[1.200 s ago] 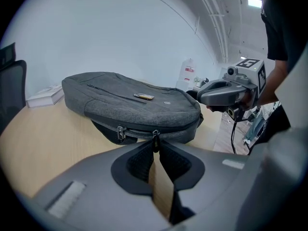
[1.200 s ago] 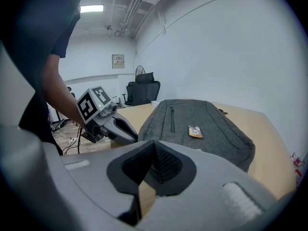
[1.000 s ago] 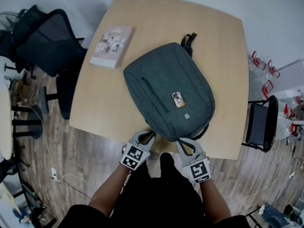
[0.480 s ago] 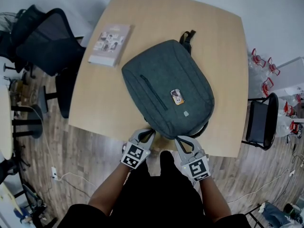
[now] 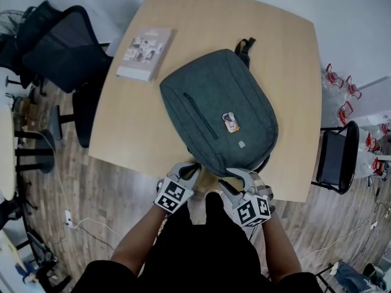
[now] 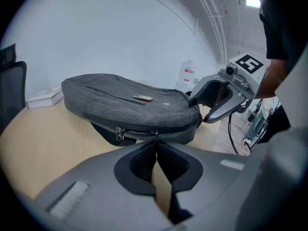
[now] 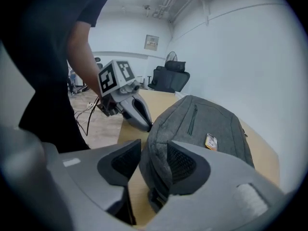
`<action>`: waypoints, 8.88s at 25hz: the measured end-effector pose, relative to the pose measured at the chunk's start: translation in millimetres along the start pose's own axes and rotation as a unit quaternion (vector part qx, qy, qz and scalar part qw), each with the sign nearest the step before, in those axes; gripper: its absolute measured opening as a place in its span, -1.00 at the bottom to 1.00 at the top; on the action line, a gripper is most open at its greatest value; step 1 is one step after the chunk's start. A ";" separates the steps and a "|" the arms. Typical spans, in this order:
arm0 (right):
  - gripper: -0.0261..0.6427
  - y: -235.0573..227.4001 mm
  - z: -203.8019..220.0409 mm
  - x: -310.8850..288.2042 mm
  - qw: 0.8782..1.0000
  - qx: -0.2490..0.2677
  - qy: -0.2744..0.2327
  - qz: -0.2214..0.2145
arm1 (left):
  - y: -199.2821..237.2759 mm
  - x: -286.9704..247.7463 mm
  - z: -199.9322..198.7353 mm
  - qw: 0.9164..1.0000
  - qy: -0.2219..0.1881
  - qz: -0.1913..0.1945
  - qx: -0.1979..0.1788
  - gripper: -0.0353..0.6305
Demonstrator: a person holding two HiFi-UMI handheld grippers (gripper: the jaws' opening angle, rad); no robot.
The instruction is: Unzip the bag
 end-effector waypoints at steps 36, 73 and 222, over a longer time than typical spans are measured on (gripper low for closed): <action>-0.55 -14.6 -71.4 -54.0 0.991 -0.108 0.000 -0.075 | 14.7 39.5 5.8 0.999 0.027 -0.033 -0.013 -0.82; -0.85 -22.8 -111.3 -131.0 0.976 -0.135 0.090 -0.145 | 21.0 71.5 8.2 0.998 0.029 -0.061 0.019 -0.77; -0.80 -48.4 -55.7 -102.7 0.966 -0.096 0.125 -0.202 | -44.6 30.1 -4.1 0.950 0.038 -0.279 0.132 -0.81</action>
Point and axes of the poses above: the fingertips, and each gripper's own axes: x backward along the fingers, y to its left, z out of its underside, the point moved 10 cm from there along x, backward along the fingers, and after that the axes turned 7 degrees about -x, right-handed, at the moved point
